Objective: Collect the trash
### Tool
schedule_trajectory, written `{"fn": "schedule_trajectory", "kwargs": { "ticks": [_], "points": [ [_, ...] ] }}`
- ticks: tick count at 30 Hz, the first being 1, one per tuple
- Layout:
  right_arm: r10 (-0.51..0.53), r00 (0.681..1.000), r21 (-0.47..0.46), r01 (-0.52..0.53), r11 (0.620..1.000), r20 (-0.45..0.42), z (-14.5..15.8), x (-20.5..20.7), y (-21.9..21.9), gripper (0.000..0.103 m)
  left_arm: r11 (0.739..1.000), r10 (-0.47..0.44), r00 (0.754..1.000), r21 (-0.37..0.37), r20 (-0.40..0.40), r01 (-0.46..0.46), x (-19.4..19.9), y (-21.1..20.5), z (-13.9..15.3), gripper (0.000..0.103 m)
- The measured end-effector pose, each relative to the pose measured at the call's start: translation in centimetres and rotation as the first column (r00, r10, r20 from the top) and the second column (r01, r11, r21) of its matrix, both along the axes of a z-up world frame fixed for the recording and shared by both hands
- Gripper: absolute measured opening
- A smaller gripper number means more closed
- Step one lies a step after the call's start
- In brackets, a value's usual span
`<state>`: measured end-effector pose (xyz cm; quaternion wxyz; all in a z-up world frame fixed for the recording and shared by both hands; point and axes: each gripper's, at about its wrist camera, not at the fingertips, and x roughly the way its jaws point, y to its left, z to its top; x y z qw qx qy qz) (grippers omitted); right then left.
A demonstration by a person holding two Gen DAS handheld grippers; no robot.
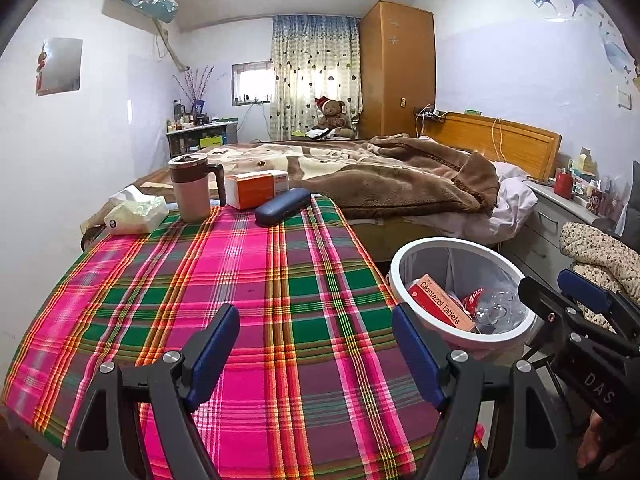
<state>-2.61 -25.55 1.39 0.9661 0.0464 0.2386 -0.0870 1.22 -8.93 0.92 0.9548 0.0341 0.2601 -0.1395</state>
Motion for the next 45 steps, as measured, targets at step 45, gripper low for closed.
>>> {"fn": "schedule_trajectory", "kwargs": {
  "ticks": [45],
  "points": [
    [0.007,1.000,-0.001,-0.007,1.000,0.007,0.40,-0.06,0.80,0.063,1.000,0.008,1.000,-0.003,0.003,-0.008,-0.53,0.34,0.53,0.078]
  ]
}}
